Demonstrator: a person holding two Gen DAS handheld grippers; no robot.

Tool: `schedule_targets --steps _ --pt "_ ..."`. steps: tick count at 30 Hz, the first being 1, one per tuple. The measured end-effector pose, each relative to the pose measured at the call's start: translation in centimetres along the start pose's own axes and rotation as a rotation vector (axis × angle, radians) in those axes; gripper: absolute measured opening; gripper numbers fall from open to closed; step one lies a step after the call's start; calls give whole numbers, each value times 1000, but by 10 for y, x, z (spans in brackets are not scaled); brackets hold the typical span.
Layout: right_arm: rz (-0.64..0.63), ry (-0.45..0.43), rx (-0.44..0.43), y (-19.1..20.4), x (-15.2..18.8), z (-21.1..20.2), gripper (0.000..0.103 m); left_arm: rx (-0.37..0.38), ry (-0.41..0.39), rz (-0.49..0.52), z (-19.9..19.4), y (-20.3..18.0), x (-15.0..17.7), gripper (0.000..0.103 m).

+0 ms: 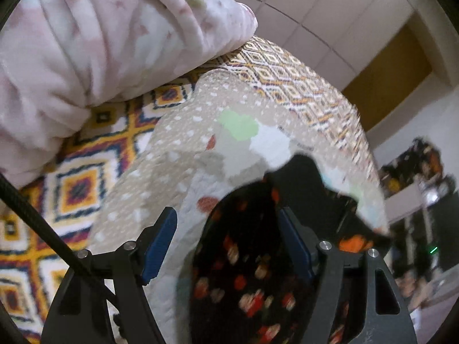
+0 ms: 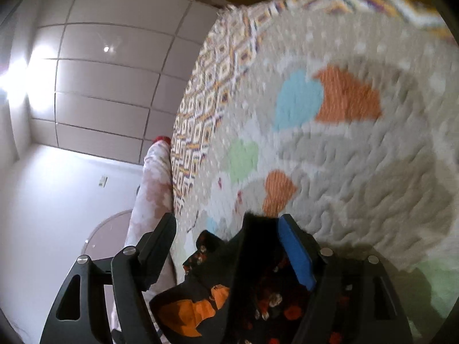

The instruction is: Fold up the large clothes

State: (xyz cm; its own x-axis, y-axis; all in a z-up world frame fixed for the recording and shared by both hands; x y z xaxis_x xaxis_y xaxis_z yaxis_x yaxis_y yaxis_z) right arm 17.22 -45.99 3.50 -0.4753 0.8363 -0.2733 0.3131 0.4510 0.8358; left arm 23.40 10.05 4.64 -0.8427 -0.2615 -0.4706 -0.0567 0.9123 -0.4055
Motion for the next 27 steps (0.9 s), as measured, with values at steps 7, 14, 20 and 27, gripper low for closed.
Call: schedule_targets --steps 7,14,20,27 --pt "-376 163 41 73 93 -21 57 -115 -69 118 -44 10 62 77" --pt "-692 469 69 112 259 23 27 -183 -104 176 -31 12 119 79" --pt "-818 575 210 100 320 88 27 -190 -173 235 -22 3 121 80" --pt "-831 439 410 120 265 179 27 -167 -203 246 -18 9 116 87"
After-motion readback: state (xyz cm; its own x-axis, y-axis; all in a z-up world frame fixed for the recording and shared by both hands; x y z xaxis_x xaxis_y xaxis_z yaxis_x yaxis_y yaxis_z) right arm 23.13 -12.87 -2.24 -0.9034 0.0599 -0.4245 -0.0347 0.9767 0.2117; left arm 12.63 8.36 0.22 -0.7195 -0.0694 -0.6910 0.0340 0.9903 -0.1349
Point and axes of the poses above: each gripper's, at about its wrist camera, not at the fingertips, and z roughly the way its jaws point, y to its left, x to its underside, the point moved 9 cm from there along z, roughly the way its jaws point, and after that the axes turned 2 degrees about -z, right-handed, at the moved point
